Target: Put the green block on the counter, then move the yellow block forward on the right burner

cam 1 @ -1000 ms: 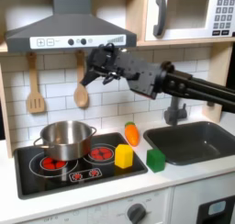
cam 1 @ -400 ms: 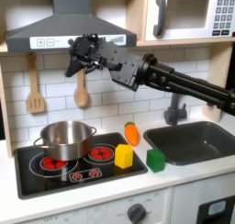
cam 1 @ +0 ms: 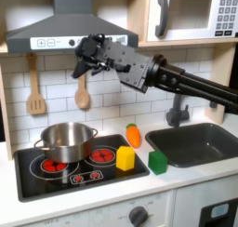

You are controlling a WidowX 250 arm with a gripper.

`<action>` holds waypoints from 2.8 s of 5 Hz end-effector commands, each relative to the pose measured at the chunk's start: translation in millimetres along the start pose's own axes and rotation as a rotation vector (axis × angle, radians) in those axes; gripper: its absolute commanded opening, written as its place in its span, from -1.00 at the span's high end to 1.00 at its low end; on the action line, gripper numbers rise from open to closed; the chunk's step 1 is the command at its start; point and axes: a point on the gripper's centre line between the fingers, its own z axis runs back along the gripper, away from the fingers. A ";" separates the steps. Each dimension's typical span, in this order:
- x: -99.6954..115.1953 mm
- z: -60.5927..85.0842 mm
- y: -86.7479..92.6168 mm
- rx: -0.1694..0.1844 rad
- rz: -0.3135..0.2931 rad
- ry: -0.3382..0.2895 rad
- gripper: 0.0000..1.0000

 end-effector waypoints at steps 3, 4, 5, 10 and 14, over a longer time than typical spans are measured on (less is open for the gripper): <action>-1.0 -11.4 -5.4 0.007 0.039 -0.035 1.00; -1.3 -10.5 -8.4 0.015 0.044 -0.039 1.00; 0.7 -10.0 -13.4 0.015 0.056 -0.036 1.00; 8.4 -40.7 -7.4 0.018 0.085 -0.031 1.00; 1.8 -41.3 -5.4 0.009 0.105 0.015 1.00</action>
